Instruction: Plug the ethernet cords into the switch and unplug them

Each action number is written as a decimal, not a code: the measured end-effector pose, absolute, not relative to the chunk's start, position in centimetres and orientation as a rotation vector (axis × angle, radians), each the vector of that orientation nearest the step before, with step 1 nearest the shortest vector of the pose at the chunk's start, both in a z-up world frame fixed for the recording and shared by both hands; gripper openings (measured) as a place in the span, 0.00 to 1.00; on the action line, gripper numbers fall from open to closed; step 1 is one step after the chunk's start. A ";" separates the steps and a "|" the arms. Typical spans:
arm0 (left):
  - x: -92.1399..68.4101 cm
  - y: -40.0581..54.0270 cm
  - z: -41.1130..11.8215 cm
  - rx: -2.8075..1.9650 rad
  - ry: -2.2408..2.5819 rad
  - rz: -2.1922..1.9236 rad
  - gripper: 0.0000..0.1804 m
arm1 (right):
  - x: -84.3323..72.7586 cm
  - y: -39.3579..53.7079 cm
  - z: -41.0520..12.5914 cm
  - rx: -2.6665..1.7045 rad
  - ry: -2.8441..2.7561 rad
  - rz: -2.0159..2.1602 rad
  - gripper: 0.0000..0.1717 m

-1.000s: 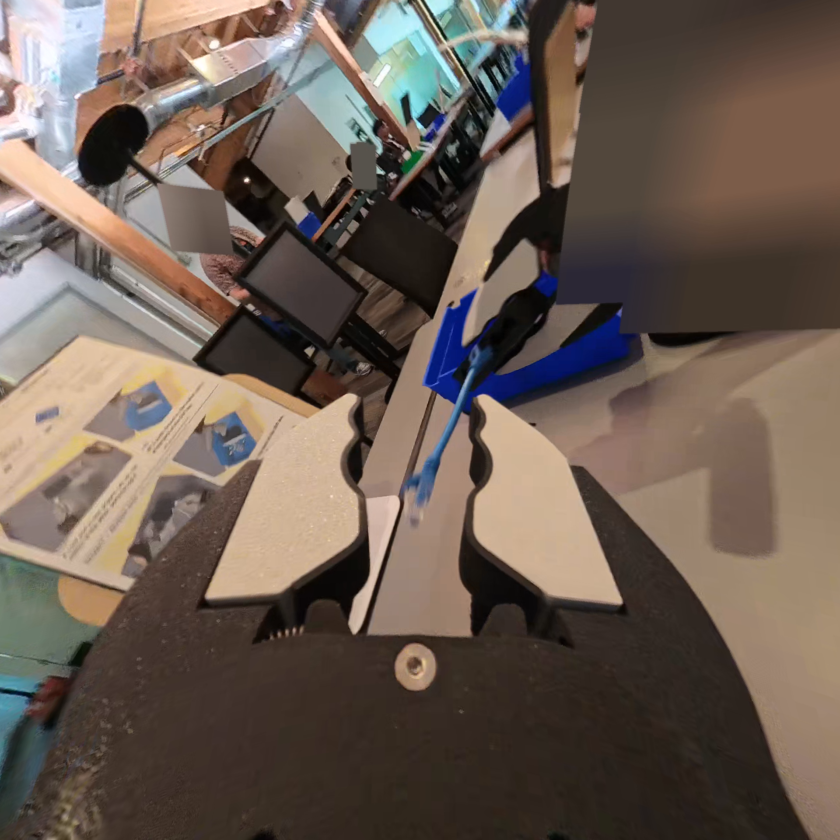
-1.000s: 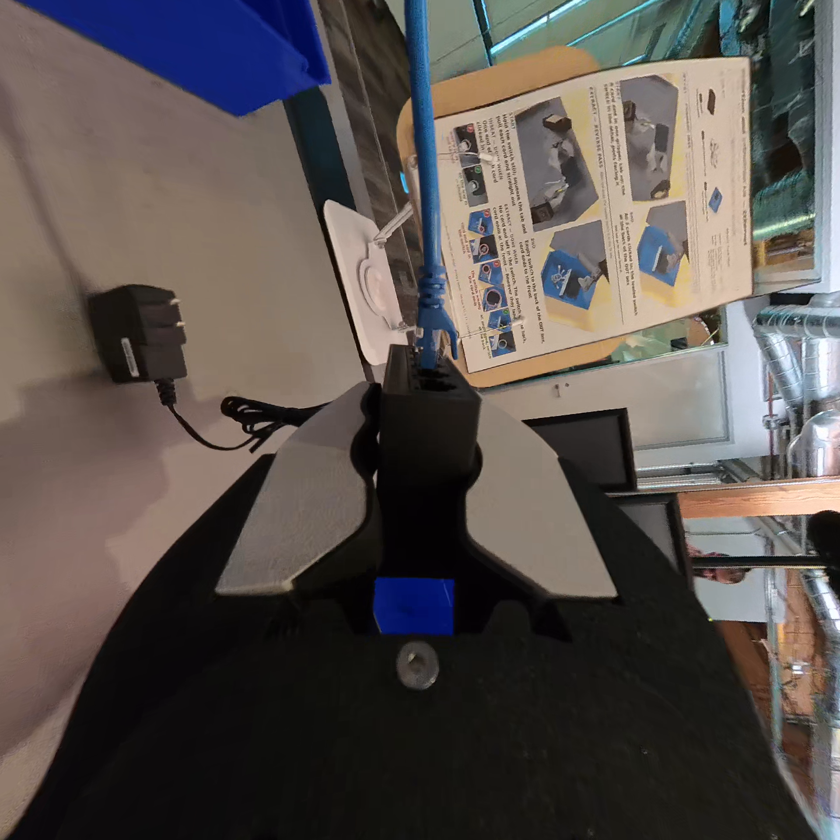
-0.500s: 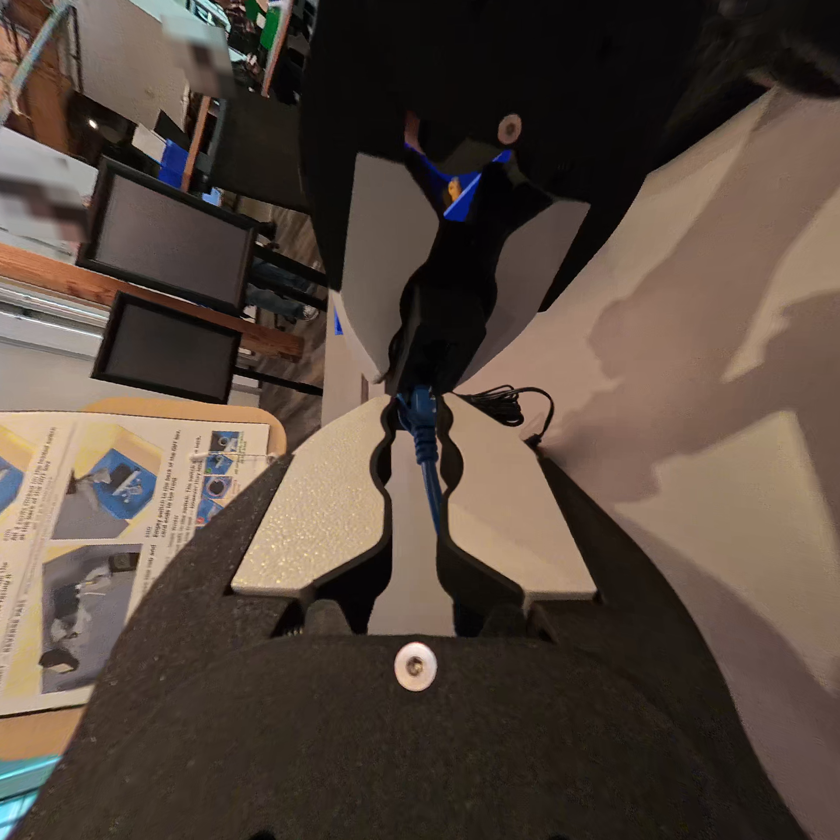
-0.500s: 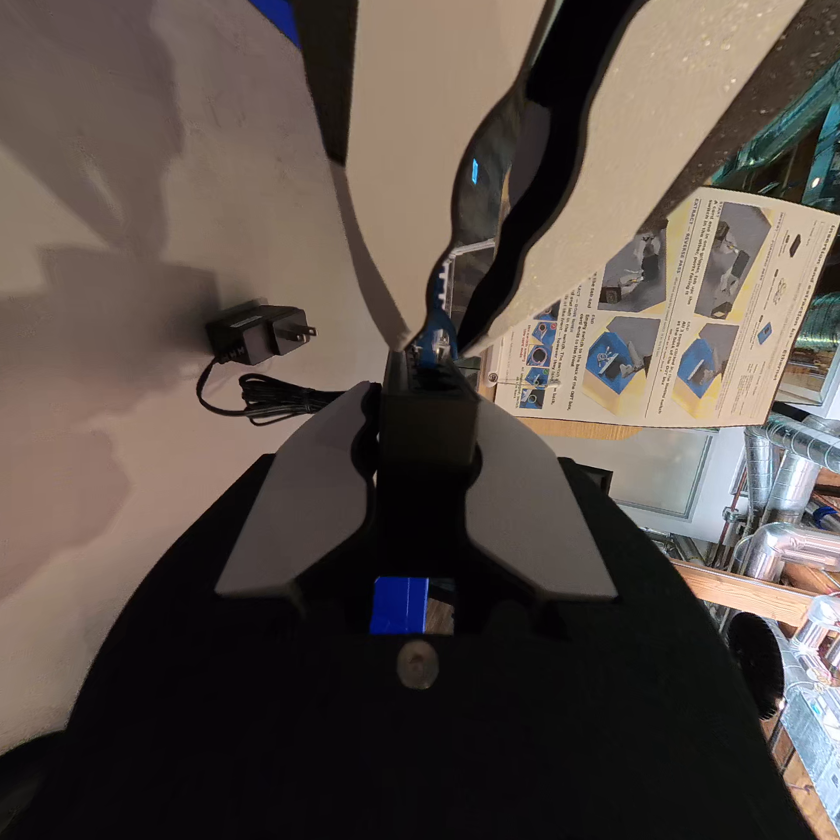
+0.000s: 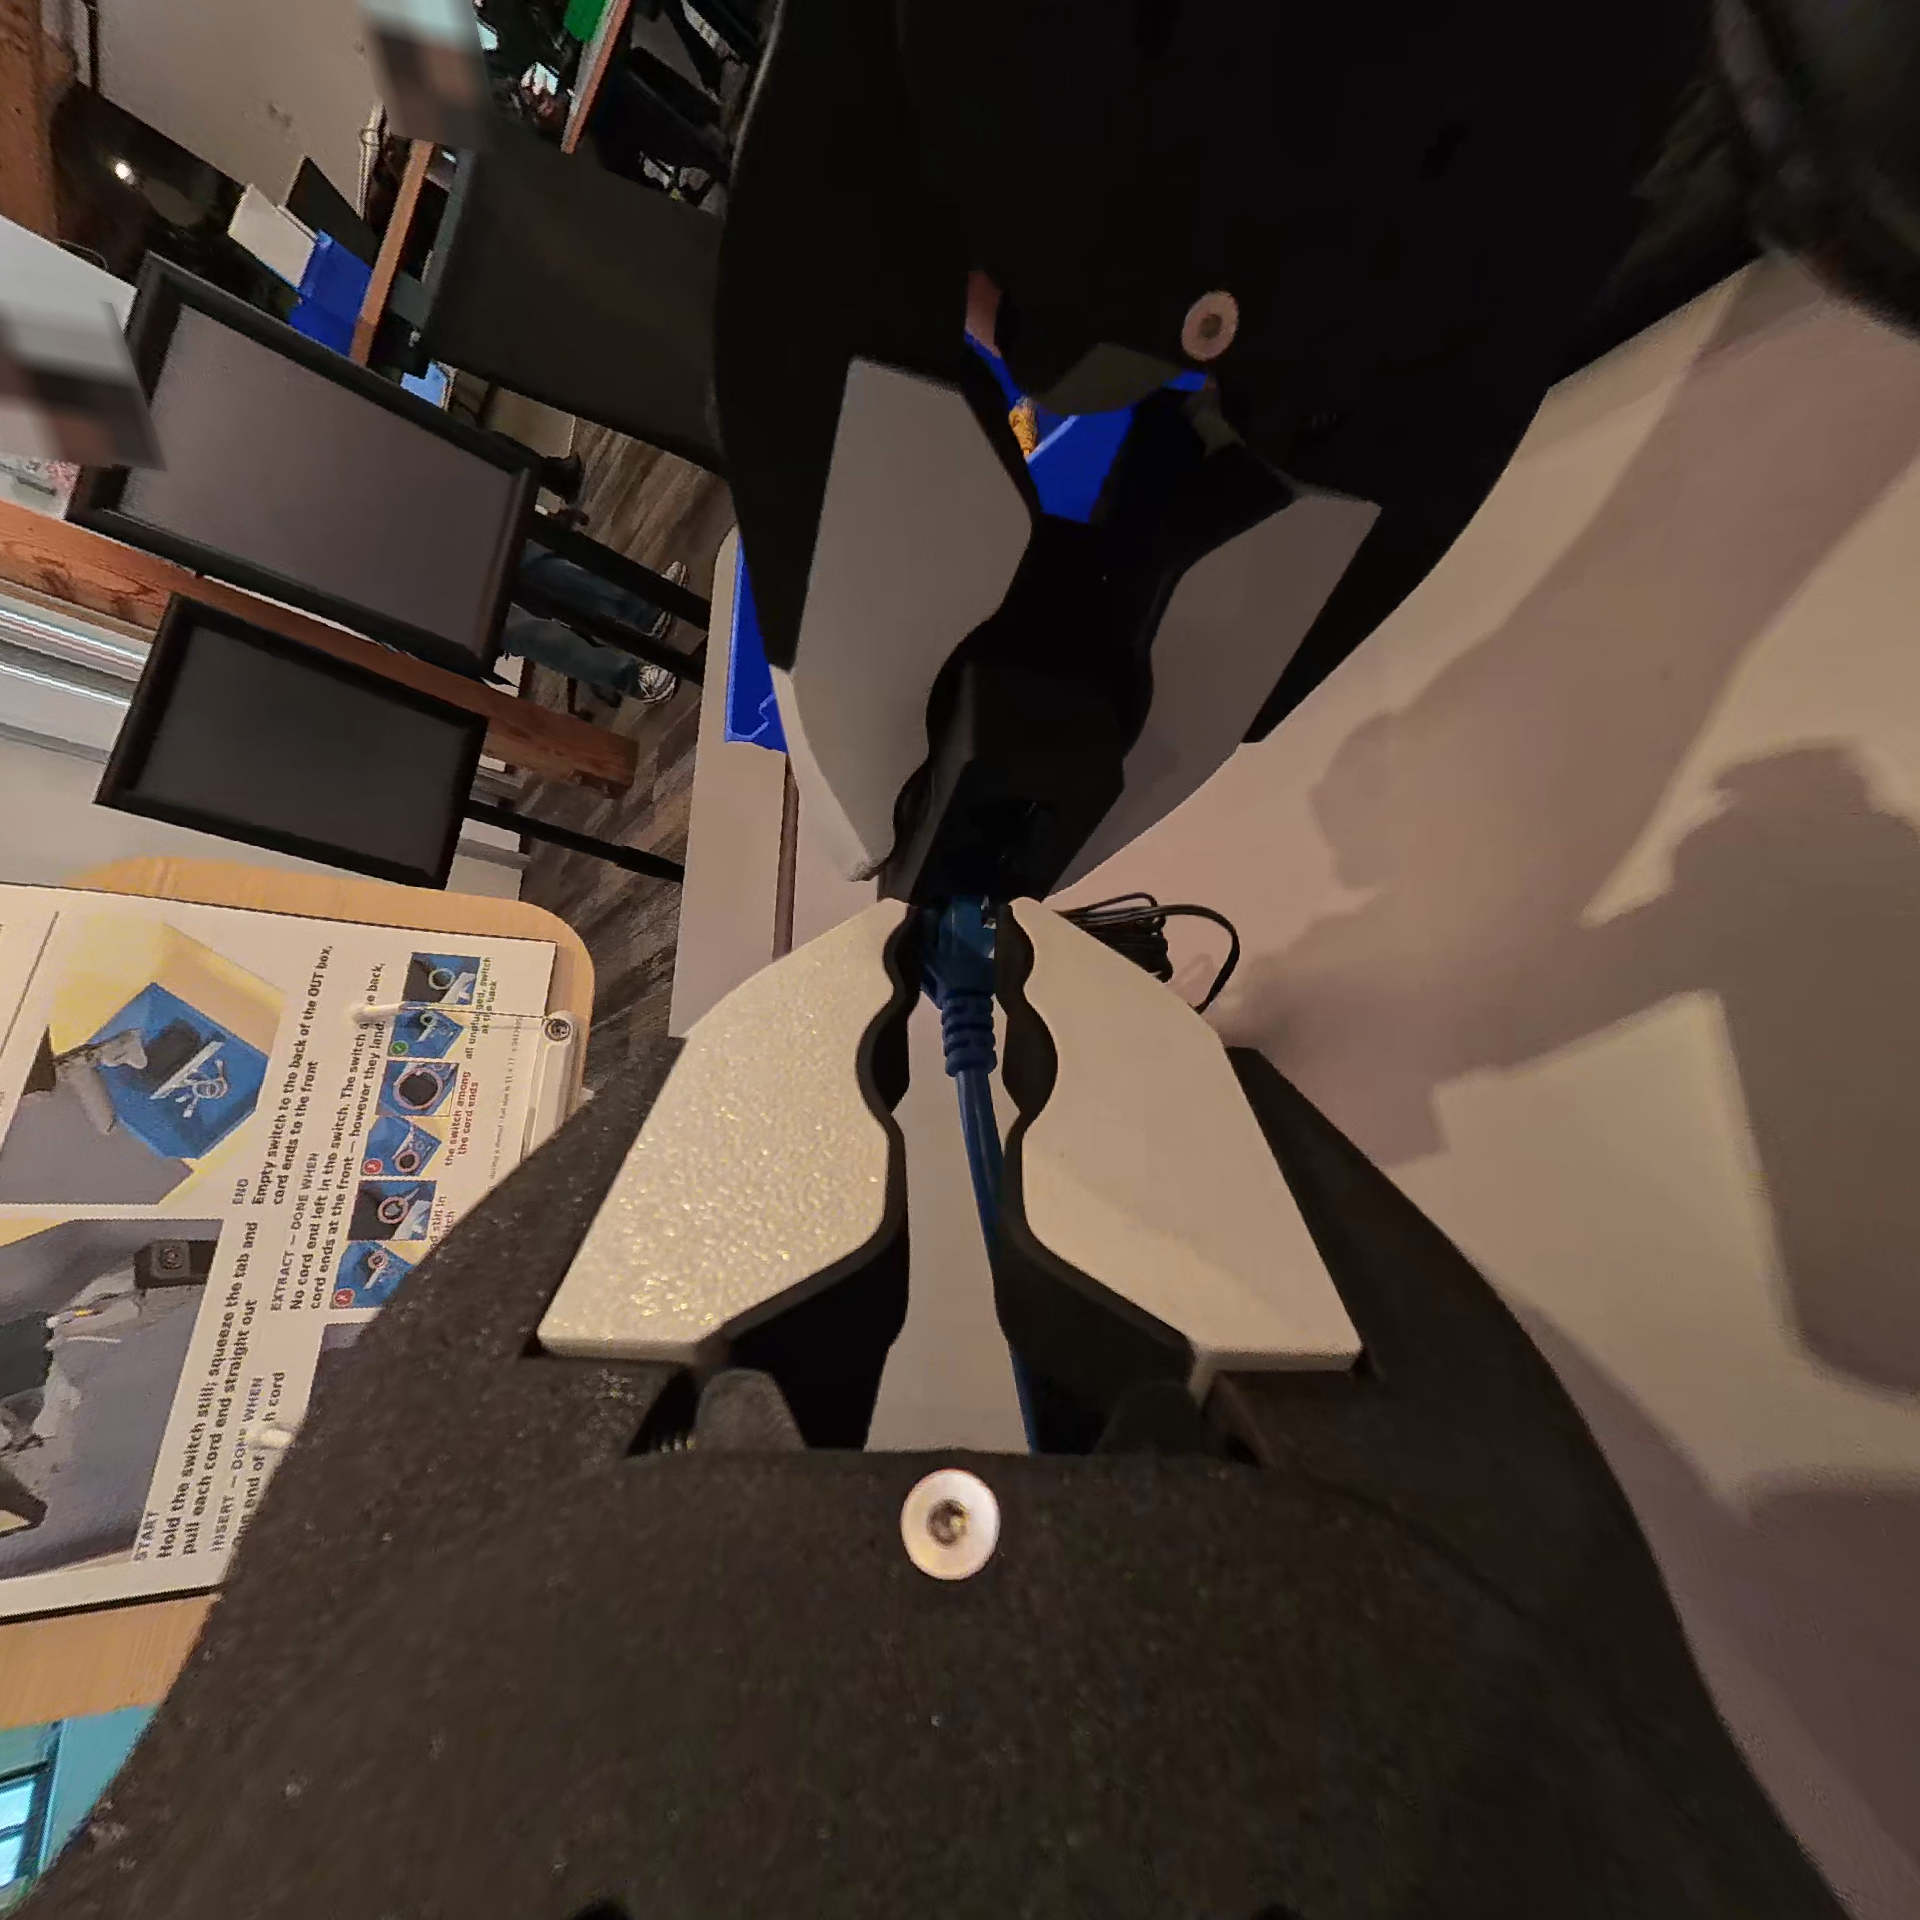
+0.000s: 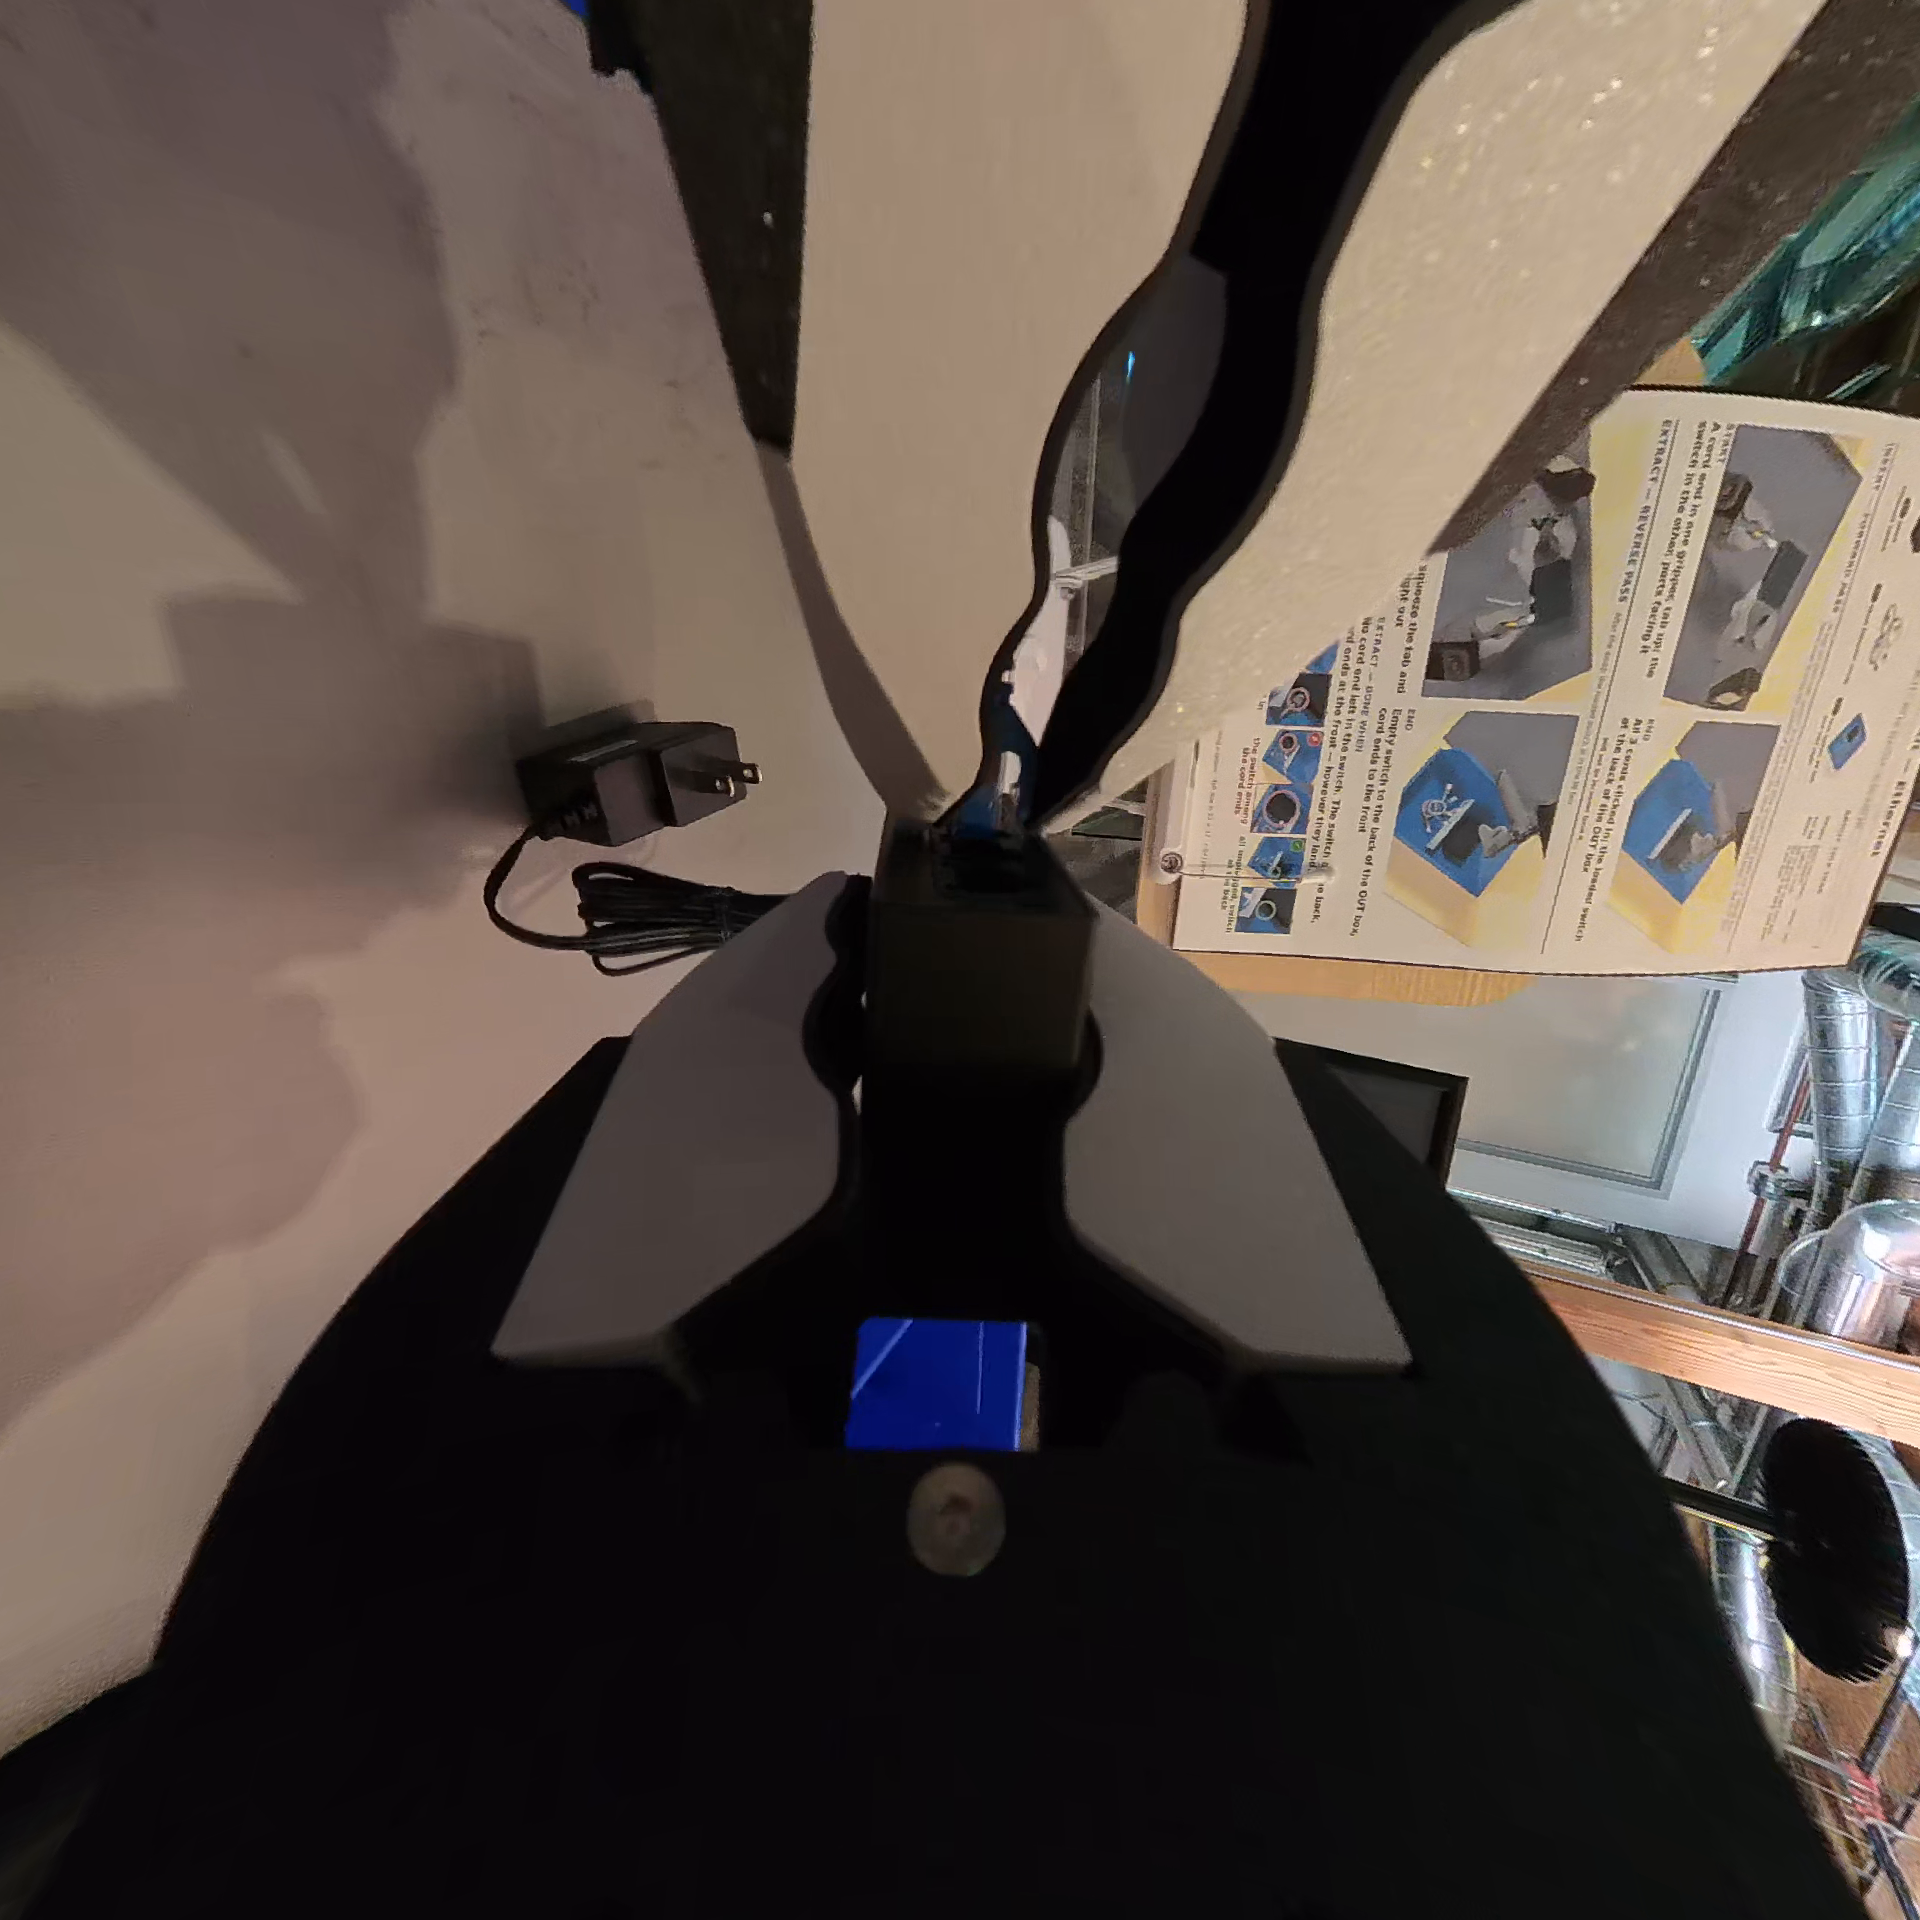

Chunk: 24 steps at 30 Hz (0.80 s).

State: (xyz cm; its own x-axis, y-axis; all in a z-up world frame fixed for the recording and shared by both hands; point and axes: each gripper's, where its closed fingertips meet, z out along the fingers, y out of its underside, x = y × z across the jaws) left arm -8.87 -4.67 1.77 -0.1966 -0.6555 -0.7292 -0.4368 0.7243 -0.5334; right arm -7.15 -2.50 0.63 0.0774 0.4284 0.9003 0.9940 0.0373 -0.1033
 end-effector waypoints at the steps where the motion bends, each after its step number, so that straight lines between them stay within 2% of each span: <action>1: -8.9 -4.7 1.8 -0.848 1.834 -0.245 0.07 | -7.2 -2.5 0.7 -1.510 -1.477 -0.869 0.18; 24: -9.4 -5.8 2.5 -0.796 1.854 -0.295 0.08 | -7.5 -3.5 1.3 -1.500 -1.482 -0.891 0.18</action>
State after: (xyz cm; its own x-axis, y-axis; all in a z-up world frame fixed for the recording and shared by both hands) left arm -9.44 -5.84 2.46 -0.2299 -0.6443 -0.7294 -0.3865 0.7483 -0.5392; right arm -7.50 -3.50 1.32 0.0537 0.4104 0.9103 0.9965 0.0372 -0.0755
